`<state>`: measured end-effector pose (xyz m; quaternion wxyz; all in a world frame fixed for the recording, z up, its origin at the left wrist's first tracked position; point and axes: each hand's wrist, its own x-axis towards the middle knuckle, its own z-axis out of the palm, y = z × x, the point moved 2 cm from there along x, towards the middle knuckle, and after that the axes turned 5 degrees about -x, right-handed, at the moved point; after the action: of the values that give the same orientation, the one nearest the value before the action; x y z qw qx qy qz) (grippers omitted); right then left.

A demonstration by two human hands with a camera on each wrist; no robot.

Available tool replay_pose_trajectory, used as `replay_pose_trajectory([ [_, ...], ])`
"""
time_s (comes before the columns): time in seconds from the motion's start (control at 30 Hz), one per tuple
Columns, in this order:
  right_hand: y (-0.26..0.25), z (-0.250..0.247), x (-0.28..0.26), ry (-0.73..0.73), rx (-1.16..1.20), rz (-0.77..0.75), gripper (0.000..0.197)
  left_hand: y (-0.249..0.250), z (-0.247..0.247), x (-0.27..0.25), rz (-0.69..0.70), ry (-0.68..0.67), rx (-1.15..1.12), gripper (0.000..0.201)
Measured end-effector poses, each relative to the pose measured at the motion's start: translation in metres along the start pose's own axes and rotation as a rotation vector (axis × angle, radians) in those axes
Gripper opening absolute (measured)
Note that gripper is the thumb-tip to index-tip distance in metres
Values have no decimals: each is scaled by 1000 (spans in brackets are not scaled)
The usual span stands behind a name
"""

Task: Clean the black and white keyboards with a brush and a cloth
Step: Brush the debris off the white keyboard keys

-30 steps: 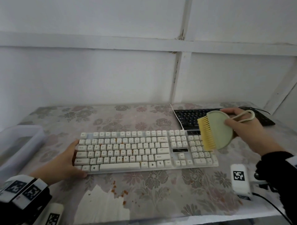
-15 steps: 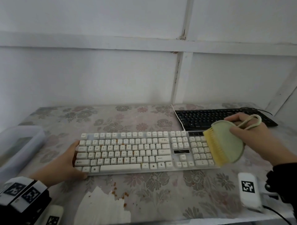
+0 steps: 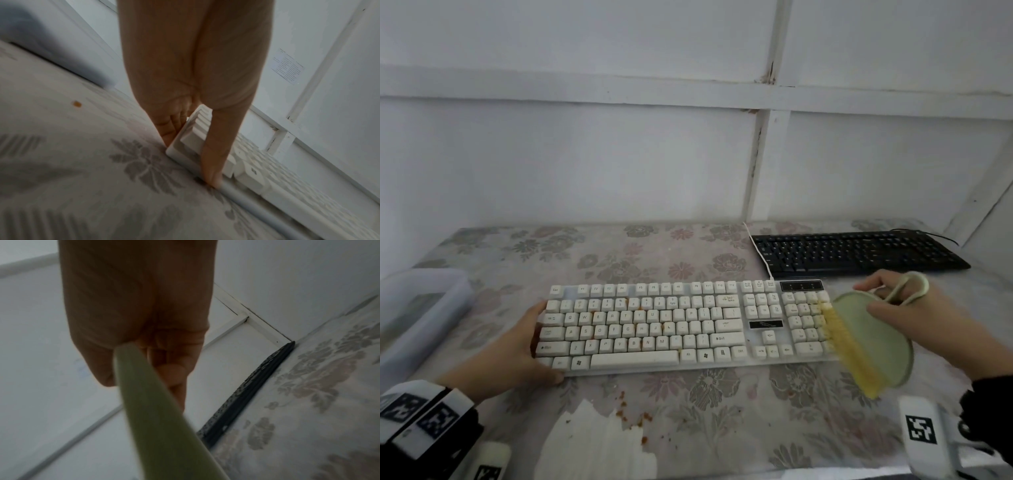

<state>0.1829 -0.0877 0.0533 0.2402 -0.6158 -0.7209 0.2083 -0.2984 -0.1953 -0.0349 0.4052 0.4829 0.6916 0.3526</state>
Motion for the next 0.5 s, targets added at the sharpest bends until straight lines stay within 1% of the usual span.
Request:
replay_pose_trajectory([
  [0.03, -1, -4, 4, 33, 26, -13, 24, 0, 0, 0, 0, -1, 2, 105],
  [0.13, -10, -9, 15, 193, 126, -48, 24, 0, 0, 0, -11, -5, -9, 107],
  [0.2, -15, -5, 20, 226, 140, -62, 25, 2, 0, -1, -14, 2, -3, 107],
  [0.3, -12, 3, 19, 194, 114, -53, 26, 6, 2, -3, -9, 2, 11, 104],
  [0.43, -1, 10, -2, 62, 47, -17, 25, 6, 2, -4, -3, 2, 7, 103],
  [0.5, 4, 8, -7, 15, 56, -6, 28, 4, 2, -3, -3, 1, 3, 104],
])
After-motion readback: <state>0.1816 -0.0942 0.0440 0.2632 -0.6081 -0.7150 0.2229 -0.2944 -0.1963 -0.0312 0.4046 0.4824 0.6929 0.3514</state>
